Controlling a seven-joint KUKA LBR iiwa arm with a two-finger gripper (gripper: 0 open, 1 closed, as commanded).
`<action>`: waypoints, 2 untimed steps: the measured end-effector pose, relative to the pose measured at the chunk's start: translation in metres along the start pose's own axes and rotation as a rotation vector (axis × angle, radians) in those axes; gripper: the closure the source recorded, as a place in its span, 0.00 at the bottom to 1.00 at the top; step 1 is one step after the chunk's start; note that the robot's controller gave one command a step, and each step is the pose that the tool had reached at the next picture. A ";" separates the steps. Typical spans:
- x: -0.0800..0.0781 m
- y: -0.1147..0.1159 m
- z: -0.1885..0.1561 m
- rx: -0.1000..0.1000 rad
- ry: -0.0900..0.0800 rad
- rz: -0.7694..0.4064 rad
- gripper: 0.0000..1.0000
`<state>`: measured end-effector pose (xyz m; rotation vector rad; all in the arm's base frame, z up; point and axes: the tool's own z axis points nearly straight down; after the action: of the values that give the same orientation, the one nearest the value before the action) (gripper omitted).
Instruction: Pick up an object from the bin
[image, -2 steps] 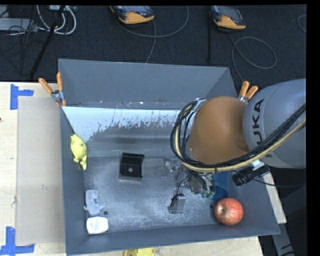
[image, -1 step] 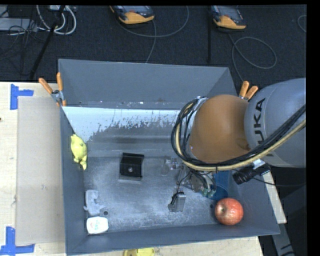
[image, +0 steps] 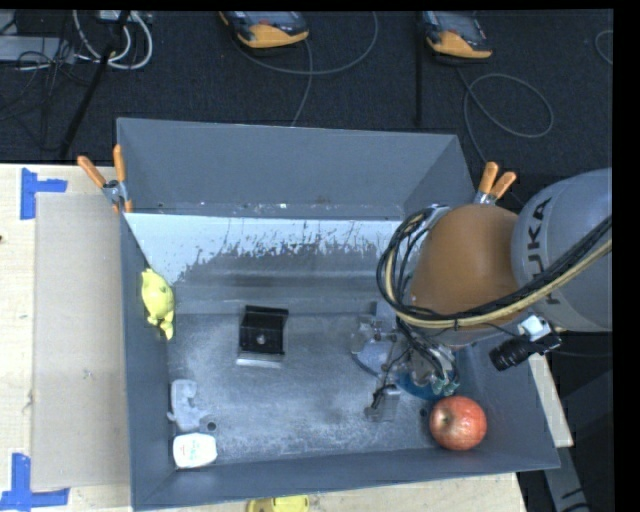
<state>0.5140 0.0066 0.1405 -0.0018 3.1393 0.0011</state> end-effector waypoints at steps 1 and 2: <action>-0.030 0.029 0.014 0.003 0.002 -0.008 0.00; -0.061 -0.011 0.011 0.000 0.000 -0.039 0.00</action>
Offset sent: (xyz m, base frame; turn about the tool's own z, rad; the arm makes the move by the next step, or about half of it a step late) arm 0.0828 -0.0719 -0.0073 -0.0459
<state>0.5753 -0.0039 0.1300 -0.0628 3.1390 0.0017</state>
